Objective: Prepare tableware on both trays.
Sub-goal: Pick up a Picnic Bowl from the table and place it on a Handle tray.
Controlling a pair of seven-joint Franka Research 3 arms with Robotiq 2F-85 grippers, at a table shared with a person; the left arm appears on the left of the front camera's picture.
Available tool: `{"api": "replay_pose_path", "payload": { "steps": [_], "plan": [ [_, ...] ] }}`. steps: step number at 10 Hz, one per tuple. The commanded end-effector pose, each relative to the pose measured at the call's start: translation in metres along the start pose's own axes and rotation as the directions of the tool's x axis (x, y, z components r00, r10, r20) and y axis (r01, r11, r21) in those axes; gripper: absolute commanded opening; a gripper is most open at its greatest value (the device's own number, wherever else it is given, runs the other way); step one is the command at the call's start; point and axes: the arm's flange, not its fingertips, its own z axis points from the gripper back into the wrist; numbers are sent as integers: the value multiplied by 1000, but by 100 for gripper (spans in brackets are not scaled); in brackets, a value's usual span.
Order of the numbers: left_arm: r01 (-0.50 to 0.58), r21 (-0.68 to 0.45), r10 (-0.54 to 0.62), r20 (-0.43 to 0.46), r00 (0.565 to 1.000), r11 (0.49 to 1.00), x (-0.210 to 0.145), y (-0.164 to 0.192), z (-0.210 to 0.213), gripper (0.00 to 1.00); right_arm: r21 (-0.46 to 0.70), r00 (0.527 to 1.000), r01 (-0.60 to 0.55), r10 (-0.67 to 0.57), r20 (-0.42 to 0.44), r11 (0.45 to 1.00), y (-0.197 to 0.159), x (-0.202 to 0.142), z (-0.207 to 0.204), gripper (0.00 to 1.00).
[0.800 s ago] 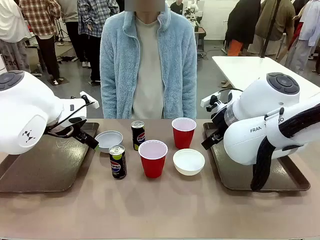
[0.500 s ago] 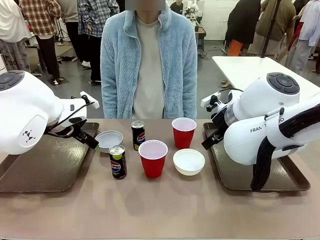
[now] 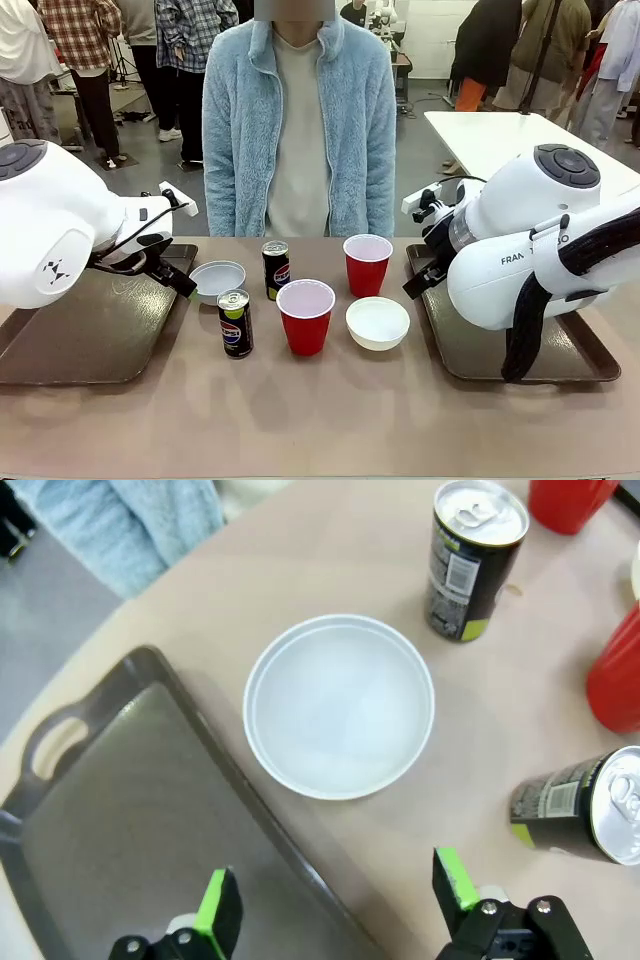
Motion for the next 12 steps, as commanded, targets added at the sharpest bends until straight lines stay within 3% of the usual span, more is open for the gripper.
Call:
{"api": "replay_pose_path", "payload": {
  "steps": [1,6,7,10,12],
  "plan": [
    [0,0,0,0,1000,1000,0,0,0,100,0,1000,0,0,0,1000,0,0,0,100],
    [0,0,0,0,1000,1000,0,0,0,100,0,1000,0,0,0,1000,0,0,0,100],
    [0,0,0,0,1000,1000,0,0,0,100,-47,1000,-18,18,-9,999,5,-1,26,100],
    [62,-84,-69,-82,994,995,-28,-2,88,100,-111,997,45,-52,-57,993,1,-21,116,100],
    [51,-146,-80,-200,977,988,-58,-1,112,100,-52,971,84,-93,-219,995,5,-58,151,100]
  ]
}}
